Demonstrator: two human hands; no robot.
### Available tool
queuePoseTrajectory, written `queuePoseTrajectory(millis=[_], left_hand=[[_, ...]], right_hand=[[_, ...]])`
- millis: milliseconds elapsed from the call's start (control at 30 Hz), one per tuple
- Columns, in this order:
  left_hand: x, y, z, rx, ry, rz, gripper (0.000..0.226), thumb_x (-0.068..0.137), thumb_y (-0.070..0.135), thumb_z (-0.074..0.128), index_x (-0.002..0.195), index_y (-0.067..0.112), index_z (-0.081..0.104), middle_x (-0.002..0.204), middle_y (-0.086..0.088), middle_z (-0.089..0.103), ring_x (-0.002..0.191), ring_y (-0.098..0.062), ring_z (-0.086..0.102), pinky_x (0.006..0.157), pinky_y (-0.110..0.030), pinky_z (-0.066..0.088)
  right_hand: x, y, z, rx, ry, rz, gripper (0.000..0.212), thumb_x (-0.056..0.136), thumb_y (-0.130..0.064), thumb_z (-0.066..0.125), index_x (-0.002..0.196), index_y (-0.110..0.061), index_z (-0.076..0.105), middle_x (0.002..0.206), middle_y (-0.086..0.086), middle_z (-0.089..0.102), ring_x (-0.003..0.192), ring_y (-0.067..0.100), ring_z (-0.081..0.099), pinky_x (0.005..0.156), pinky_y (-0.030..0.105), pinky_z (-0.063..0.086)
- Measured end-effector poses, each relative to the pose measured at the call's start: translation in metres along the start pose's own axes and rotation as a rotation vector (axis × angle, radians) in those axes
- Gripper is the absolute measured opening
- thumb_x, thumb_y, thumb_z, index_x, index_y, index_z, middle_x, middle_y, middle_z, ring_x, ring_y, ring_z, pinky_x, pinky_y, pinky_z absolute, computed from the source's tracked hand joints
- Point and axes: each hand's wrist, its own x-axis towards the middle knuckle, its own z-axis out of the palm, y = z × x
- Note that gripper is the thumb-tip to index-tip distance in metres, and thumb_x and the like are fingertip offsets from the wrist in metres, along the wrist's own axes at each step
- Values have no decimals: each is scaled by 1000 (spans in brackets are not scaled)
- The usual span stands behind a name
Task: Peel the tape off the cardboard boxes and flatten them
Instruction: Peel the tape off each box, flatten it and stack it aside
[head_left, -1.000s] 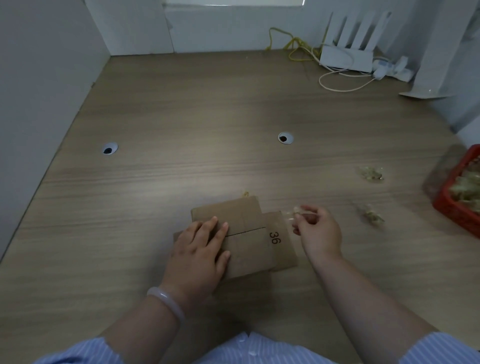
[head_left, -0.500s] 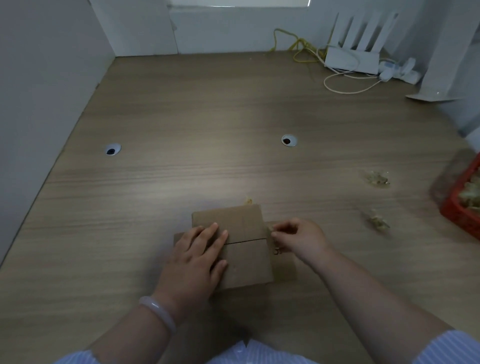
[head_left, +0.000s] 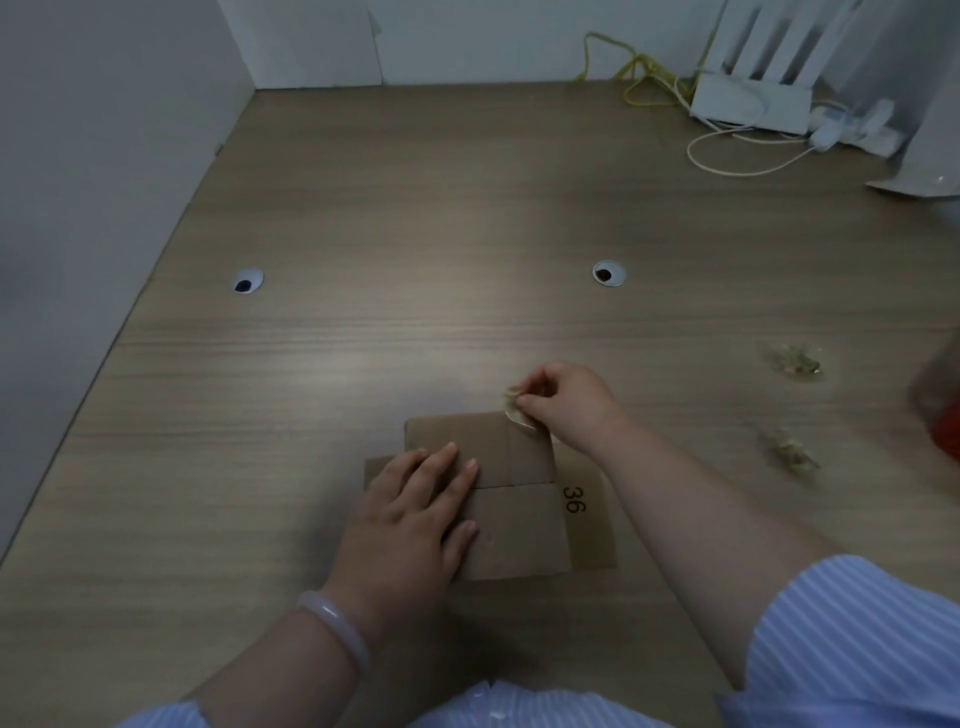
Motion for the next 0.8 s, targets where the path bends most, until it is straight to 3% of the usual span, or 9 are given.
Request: queuePoseTrajectory(millis=[67,133,267,367,500,567,667,800], left_hand=[[1,0,0,2,-7,-7,53,90,51,41,135,26,54,139,-4,52,123,-28,48,107,-38,33],[4,1,1,4,-13,-25,54,90,52,39,136,26,52,140,-4,51,123,-28,47,106,-40,35],[13,4,1,6,-12,-65,57,88,54,38,135,27,53,138,-2,52,120,-28,48,103,-39,42],[24,8,-1,20,25,-103,58,85,56,38,130,25,58,133,-3,56,114,-27,49,96,-38,46],[45,16,-3,71,76,-188,61,82,60,35,123,26,64,121,-3,60,109,-25,41,88,-36,48],[52,17,-3,75,74,-205,61,81,60,34,123,27,63,118,-2,59,107,-23,38,83,-37,50],[54,16,-1,95,85,-194,62,80,59,34,122,27,64,116,-2,60,106,-23,38,80,-36,50],[50,16,2,97,102,-177,61,80,57,35,122,24,64,116,-4,60,106,-24,40,81,-36,51]], right_hand=[[3,0,-2,-43,35,-30,12,81,-15,68,79,-24,60,71,-10,55,70,10,51,61,22,37],[3,5,-2,13,133,-36,12,82,-14,67,82,-23,60,70,-9,53,68,11,51,66,23,39],[-11,19,-15,631,392,114,18,86,-5,63,83,-22,57,91,10,61,83,26,65,77,40,57],[-23,31,-29,771,398,164,20,85,-2,64,87,-21,57,104,17,61,93,28,66,73,37,57],[-51,42,-30,730,331,126,32,81,3,68,99,-19,54,86,9,61,75,16,62,57,24,53],[-61,49,-25,691,316,125,34,77,2,73,98,-20,58,86,7,63,77,17,63,64,29,57],[-64,59,-20,451,310,120,23,73,-12,79,88,-27,69,86,3,68,84,22,66,78,44,58],[-66,60,-18,-100,244,-13,24,86,-20,66,109,-15,72,104,10,68,95,23,62,80,19,42]])
